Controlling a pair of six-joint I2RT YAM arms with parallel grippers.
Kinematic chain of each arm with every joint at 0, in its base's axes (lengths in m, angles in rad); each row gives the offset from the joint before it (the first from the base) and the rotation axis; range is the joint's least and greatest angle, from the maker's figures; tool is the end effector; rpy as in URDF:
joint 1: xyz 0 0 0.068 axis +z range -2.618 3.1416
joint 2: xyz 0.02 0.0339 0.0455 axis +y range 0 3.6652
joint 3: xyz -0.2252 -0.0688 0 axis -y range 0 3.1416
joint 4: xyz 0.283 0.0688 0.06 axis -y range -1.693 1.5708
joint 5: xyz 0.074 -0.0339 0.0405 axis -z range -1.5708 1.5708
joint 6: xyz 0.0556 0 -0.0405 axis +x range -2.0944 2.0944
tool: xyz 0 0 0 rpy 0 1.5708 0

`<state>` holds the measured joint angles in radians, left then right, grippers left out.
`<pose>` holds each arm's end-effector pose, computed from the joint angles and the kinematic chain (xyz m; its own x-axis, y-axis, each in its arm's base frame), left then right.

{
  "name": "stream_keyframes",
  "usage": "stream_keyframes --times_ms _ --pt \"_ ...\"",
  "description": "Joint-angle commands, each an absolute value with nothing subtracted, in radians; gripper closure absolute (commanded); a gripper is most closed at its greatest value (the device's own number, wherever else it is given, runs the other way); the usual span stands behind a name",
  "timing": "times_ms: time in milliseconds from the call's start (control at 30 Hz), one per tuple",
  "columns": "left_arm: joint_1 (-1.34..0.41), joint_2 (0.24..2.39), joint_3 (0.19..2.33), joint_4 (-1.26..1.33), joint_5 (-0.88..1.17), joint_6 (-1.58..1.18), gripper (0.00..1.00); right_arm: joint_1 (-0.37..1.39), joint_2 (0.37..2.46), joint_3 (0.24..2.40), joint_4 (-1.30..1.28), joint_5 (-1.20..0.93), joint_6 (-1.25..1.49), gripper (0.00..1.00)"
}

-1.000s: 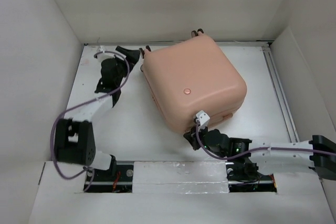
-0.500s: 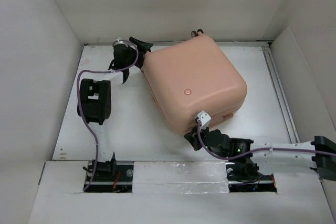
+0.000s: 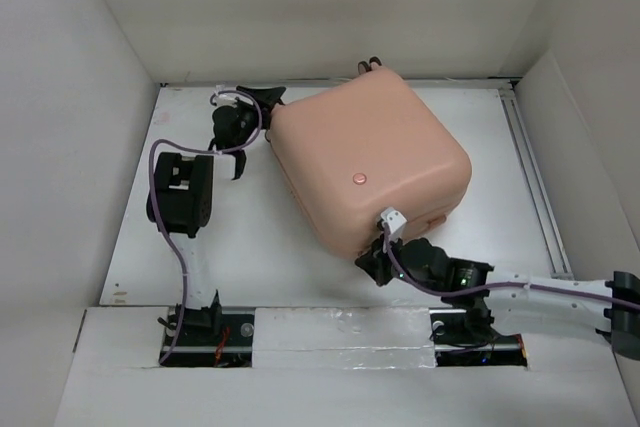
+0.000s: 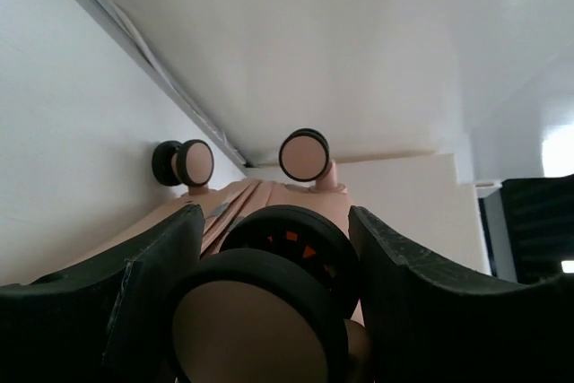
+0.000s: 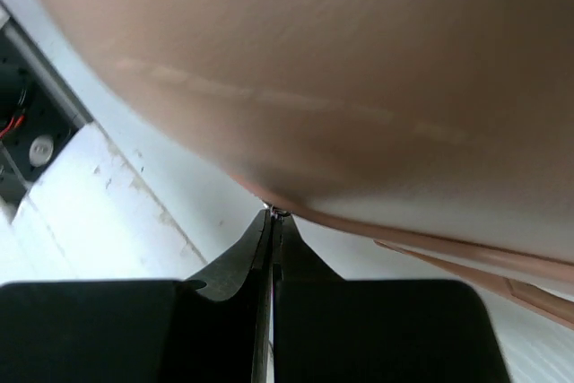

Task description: Pack the luggage

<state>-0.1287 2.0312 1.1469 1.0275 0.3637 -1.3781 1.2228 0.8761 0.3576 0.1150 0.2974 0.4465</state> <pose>0.4641 -0.0800 0.1524 -0.4333 -0.8689 -0.2394 0.2288 0.1509 -0.9617 0.1068 0.2467 0.1484 -0.4692 -0.0827 -0.8792 -0.6700 0.6820 0.2934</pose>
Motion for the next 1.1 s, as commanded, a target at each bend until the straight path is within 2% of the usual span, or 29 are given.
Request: stream_keyframes --times_ms 0,133,167,300,400,500,567,700,800,900,1067 --pt "-0.083 1.928 1.021 1.25 0.379 -1.399 1.0 1.119 0.784 0.376 0.21 0.155 0.407 1.0" --pt "-0.037 1.784 0.774 1.319 0.353 -1.35 1.0 0.88 0.756 0.425 0.21 -0.02 0.328 1.0" --pt "-0.023 1.719 0.723 1.333 0.333 -1.35 1.0 0.77 0.774 0.443 0.21 -0.107 0.31 1.0" --pt "-0.014 1.542 0.484 1.384 0.307 -1.312 1.0 0.521 0.931 0.59 0.21 -0.326 0.252 1.0" --pt "-0.061 1.371 0.324 1.356 0.275 -1.269 1.0 0.445 1.064 0.664 0.229 -0.386 0.229 1.0" --pt "-0.061 1.232 0.275 1.182 0.255 -1.227 1.0 0.446 1.083 0.635 0.239 -0.419 0.229 1.0" --pt "-0.049 1.091 0.308 0.98 0.229 -1.154 1.0 0.501 1.037 0.531 0.239 -0.378 0.248 1.0" --pt "-0.049 0.976 0.448 0.771 0.1 -1.039 1.0 0.615 0.812 0.401 0.138 -0.286 0.294 1.0" --pt "-0.029 0.979 0.462 0.771 0.1 -1.039 1.0 0.715 0.727 0.367 0.049 -0.212 0.324 1.0" --pt "-0.089 0.991 0.453 0.781 0.11 -1.039 1.0 0.77 0.696 0.367 0.058 -0.183 0.324 1.0" --pt "-0.098 1.0 0.368 0.77 0.077 -1.017 1.0 0.715 0.843 0.477 0.141 -0.241 0.247 1.0"
